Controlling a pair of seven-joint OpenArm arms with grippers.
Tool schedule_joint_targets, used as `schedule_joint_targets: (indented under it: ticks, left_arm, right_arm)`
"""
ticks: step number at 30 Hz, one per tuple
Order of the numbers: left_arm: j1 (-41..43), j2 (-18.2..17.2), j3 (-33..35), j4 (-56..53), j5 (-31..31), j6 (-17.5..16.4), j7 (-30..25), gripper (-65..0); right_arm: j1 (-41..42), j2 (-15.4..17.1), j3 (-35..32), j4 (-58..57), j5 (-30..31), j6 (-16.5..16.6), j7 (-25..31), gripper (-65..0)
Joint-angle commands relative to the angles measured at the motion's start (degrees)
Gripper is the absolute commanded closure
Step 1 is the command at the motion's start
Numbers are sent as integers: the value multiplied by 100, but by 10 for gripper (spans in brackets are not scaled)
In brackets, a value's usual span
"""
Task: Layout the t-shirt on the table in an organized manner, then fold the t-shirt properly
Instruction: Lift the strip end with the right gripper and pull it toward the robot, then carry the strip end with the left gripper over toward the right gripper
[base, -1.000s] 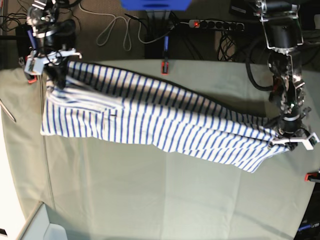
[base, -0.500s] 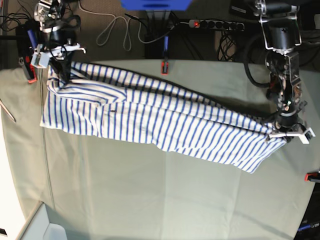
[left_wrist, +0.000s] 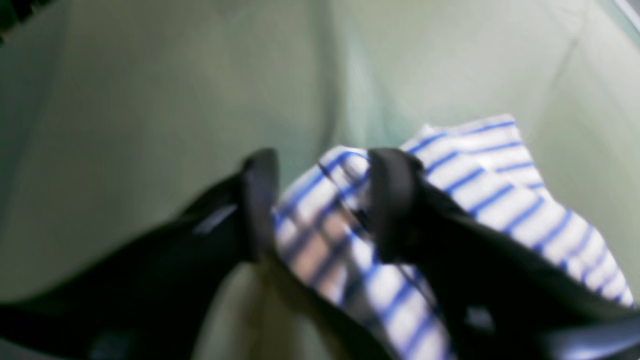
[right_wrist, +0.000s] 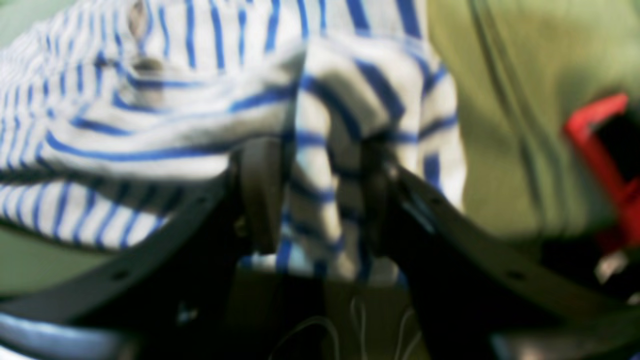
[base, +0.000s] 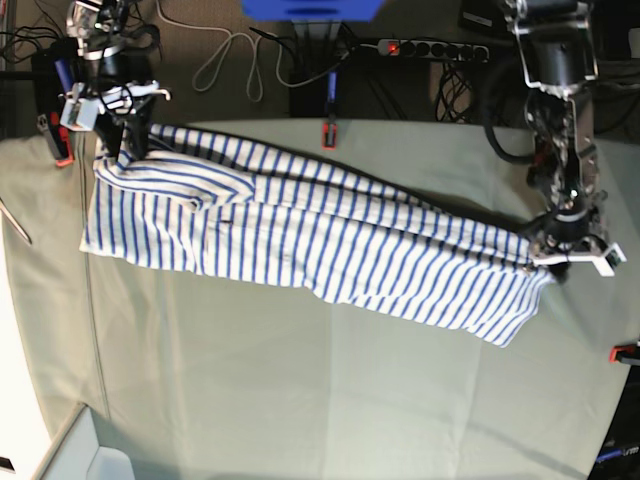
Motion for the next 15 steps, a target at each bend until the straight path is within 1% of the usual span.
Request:
schedule_joint_targets:
  ticks: [1, 4, 7, 8, 11, 13, 15]
  left_arm:
    - [16, -89, -24, 276, -32, -30, -175, -364]
    - [201, -115, -24, 759, -295, -30, -175, -371]
    - [130, -124, -24, 821, -295, -30, -175, -374]
    - [-19, -124, -24, 803, -287, -30, -175, -374]
    - [-397, -133, -24, 276, -278, -30, -175, -374]
    - [-731, -256, 20, -217, -287, -30, -167, -375]
    - [-1048, -274, 143, -762, -287, -30, -167, -375]
  right_arm:
    - [-125, 56, 36, 231, 98, 18, 180, -290]
    - [-230, 30, 36, 609, 98, 18, 180, -300]
    - [-221, 21, 45, 759, 98, 18, 180, -299]
    - [-213, 21, 107, 811, 98, 18, 180, -299]
    - [-160, -49, 230, 952, 98, 18, 180, -301]
    - [-72, -49, 195, 1075, 98, 18, 136, -302]
    - [-28, -49, 186, 1145, 80, 18, 136, -302]
